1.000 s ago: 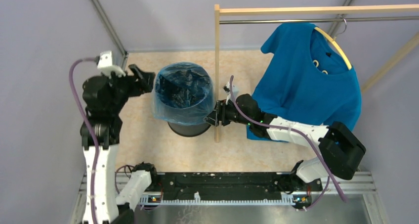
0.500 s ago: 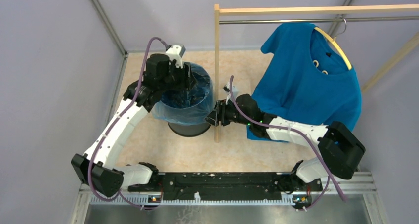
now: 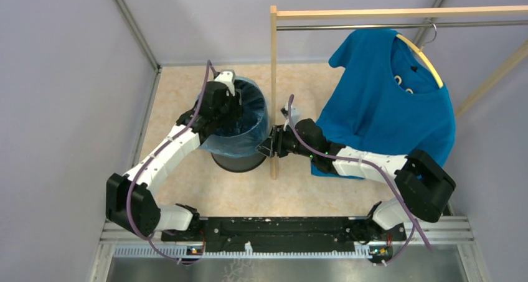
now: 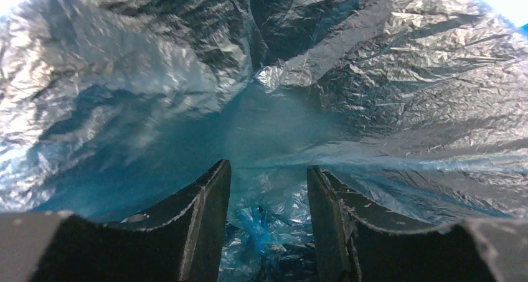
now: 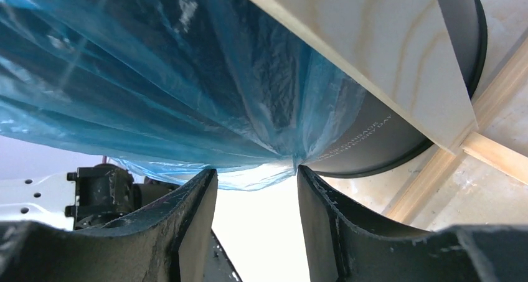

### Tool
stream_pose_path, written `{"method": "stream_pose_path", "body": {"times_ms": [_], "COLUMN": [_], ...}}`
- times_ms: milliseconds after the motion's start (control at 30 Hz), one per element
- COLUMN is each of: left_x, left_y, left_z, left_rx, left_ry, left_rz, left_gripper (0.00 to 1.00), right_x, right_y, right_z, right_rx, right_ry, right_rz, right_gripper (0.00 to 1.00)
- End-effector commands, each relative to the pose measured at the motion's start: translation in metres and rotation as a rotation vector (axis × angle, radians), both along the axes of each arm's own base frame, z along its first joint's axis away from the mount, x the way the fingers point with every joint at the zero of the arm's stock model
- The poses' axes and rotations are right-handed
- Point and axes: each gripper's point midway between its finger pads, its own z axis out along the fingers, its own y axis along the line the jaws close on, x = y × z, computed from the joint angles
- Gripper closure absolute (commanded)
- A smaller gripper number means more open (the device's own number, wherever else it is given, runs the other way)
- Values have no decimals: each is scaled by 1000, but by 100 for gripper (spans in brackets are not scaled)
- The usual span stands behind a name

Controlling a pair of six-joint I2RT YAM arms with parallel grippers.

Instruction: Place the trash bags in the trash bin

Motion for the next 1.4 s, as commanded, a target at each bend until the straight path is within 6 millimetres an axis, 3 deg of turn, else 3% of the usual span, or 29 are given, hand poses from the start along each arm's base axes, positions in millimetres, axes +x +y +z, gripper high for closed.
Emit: {"method": "stream_pose_path", "body": {"times_ms": [0,200,433,533,633,767,933,1100,1367], "left_x": [21,12,-22,-21,-9,18,50,69,87], "left_y": [-6,-4,15,22,28,22,12,25,43], "left_z": [27,45,110,135,146,146,126,112,98], "left_rx": [-98,-112,-98,-61,-19,1,65,180,158], "left_ry": [-154,-137,-238,-282,-308,-292,-231,-239,-203], "left_rz": [46,43,13,15,44,9,-73,-31,27], "left_gripper": [43,40,24,16,8,2,4,3,19], "right_x": [10,9,9,9,10,8,6,5,5], "right_y": [10,7,0,0,2,4,0,-3,0], "right_z": [26,23,24,22,24,30,33,34,30], "right_rx": [79,66,48,43,45,60,61,60,57], "right_ry": [-43,-41,-62,-65,-67,-67,-70,-72,-64], "right_rz": [-4,-12,-23,-22,-20,-8,-11,-20,-12], "right_gripper": [50,50,50,50,50,49,49,49,49]}}
